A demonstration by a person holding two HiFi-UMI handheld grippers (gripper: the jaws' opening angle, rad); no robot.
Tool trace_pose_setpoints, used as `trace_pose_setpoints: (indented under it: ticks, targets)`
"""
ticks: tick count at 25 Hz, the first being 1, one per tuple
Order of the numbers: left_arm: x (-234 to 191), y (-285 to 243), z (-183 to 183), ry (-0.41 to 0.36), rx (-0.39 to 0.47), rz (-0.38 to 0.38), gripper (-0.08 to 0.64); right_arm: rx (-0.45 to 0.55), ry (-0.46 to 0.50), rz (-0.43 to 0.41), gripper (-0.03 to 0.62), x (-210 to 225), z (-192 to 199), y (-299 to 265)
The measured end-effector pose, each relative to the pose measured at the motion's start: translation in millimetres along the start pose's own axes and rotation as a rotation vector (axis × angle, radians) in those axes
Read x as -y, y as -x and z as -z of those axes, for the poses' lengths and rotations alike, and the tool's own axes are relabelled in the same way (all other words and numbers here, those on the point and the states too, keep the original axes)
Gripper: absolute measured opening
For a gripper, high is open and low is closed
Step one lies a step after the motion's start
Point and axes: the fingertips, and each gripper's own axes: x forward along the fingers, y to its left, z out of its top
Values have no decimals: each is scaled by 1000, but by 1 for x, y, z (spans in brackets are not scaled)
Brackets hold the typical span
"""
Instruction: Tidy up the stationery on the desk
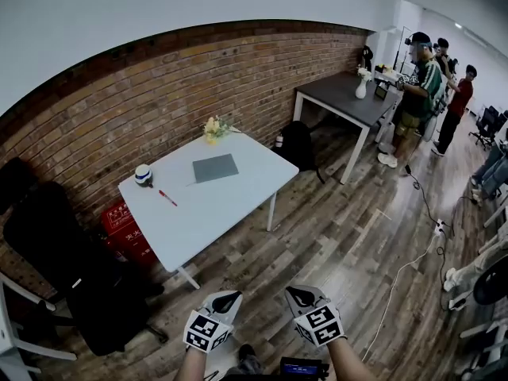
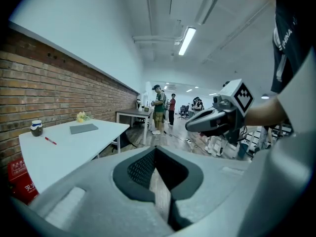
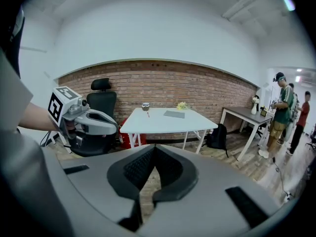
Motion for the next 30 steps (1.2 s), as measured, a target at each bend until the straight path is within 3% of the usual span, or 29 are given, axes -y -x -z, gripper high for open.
trace_pose_setpoints:
  ticks: [14, 21, 30]
  targets:
    - [-62, -53, -4, 26, -22, 0, 6, -23, 10, -32, 9, 40, -18, -67]
    - [-91, -104, -21, 32, -56, -48, 6, -12, 18, -88, 9, 99, -38, -106]
    - [-130, -166, -48, 64, -70, -184, 6, 5, 52, -192, 9, 180, -58, -157]
